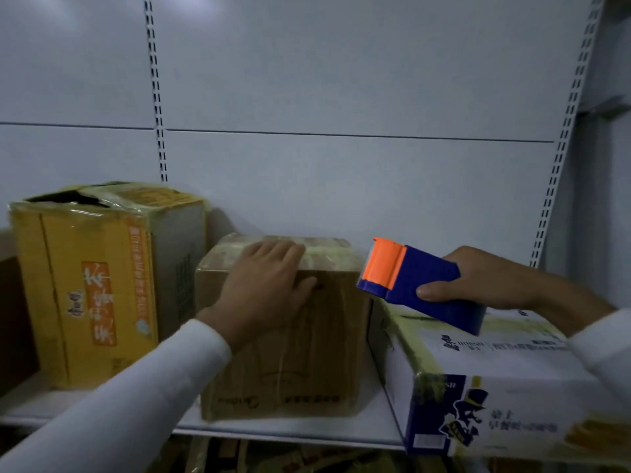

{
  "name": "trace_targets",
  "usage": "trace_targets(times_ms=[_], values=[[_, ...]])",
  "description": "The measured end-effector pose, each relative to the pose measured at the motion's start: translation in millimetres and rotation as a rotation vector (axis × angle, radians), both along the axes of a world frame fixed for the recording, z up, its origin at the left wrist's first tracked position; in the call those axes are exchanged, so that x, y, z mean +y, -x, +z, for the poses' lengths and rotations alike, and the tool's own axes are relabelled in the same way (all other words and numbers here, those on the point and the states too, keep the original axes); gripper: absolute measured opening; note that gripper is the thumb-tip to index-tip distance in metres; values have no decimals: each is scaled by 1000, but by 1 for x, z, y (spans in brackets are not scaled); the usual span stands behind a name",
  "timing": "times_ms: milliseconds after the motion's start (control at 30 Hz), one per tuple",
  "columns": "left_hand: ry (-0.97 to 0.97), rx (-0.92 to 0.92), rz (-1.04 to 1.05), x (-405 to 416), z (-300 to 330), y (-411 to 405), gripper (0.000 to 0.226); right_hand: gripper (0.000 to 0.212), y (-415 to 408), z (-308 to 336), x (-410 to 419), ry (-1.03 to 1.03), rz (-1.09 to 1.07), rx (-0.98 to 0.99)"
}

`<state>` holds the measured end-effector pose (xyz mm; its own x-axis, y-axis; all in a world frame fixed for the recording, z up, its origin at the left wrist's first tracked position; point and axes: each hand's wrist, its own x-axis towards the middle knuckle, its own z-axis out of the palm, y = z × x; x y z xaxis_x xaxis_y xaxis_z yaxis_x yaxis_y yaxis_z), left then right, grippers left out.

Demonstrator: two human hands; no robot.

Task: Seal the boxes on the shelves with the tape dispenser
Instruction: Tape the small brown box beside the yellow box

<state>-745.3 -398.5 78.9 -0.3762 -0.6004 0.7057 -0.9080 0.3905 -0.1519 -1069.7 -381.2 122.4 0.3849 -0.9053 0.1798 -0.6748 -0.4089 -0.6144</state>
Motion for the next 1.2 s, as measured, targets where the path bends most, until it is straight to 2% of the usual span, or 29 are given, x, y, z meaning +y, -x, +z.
trace_targets(times_ms=[67,167,333,400,467,567,633,733,867,933,1000,1100,1200], values=[[-52,-21,-12,-9,-3,31,56,70,1,0,2,-16,-5,14],[-118,-9,12,-23,-8,63,57,60,8,2,6,-22,-28,9],[-72,6,134,-35,-16,73,60,68,26,6,9,-12,-114,32],[-43,31,69,-36,-18,64,61,70,31,5,12,-13,-138,43],[-48,71,-83,-37,-21,45,64,71,35,5,15,-10,-149,44],[-103,154,-339,-33,-20,7,71,69,37,3,17,-12,-146,39],[-141,187,-409,-29,-14,-10,75,63,36,3,17,-22,-136,37],[-118,117,-341,-14,-8,-16,81,54,32,3,18,-45,-117,31],[-126,31,-49,6,-12,8,100,59,23,4,17,-67,-90,42],[-131,42,23,11,-18,19,89,62,19,5,15,-69,-84,38],[-143,91,-2,12,-21,19,72,71,15,5,14,-68,-73,34],[-174,181,-167,12,-19,-2,69,81,13,6,14,-80,-46,34],[-259,255,-379,12,-16,-40,68,81,13,7,17,-75,-18,12]])
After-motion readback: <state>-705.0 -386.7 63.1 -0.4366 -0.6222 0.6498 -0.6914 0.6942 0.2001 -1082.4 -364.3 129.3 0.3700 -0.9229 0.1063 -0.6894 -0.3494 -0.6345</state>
